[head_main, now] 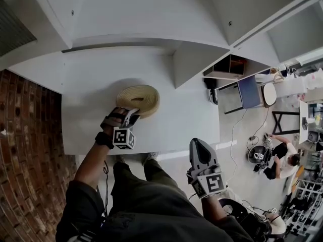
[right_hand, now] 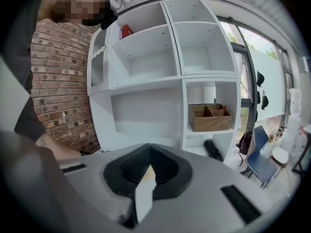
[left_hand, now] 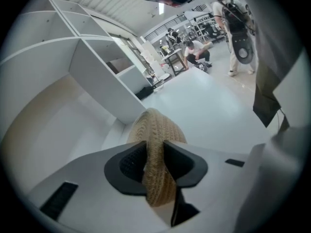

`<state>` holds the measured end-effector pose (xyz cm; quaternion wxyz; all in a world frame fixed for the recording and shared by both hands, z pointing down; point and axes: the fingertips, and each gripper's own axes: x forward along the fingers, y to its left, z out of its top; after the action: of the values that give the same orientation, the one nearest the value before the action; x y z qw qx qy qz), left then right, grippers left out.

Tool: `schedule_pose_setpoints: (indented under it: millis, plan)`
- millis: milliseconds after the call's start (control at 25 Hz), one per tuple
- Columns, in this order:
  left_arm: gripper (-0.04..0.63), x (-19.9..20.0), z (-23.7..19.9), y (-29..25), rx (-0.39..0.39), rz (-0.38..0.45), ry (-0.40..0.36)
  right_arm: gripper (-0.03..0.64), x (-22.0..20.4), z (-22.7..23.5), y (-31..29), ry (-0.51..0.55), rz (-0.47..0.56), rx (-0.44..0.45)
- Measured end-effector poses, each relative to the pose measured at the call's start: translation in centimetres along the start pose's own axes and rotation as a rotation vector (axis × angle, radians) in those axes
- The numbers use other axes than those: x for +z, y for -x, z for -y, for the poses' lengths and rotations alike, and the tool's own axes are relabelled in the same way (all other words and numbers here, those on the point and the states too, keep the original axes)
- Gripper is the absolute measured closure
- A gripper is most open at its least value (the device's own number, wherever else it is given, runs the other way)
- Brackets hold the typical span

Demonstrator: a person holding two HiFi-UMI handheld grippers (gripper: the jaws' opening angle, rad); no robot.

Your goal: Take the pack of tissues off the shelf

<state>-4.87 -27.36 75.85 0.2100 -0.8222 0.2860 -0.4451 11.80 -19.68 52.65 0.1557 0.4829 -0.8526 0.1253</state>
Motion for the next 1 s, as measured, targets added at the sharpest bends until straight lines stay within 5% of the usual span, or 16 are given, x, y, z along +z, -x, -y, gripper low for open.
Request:
schedule_pose_setpoints:
  millis: [320, 640, 800, 1000]
  plan:
    - [0.459, -1.9, 4.9, -0.8, -0.095, -0.049, -0.02, 0.617, -0.5, 0.0, 0.3, 0.003, -0.012, -0.003]
    - [0.429, -1.7, 5.3, -0.7, -0.117, -0.06, 0.007, 0.617, -0.2, -0.7, 0.5, 0.017, -0.002, 0.017]
    - [0.402, -0.7, 4.1, 0.1, -0.119, -0.015, 0.173, 0.617, 0.1, -1.0, 0.5, 0.019, 0.003, 0.027]
    - [0.397, 0.7, 1.6, 2.6, -0.104, 0.103, 0.58, 0.617, 1.1, -1.6, 0.1, 0.019, 0.031, 0.042]
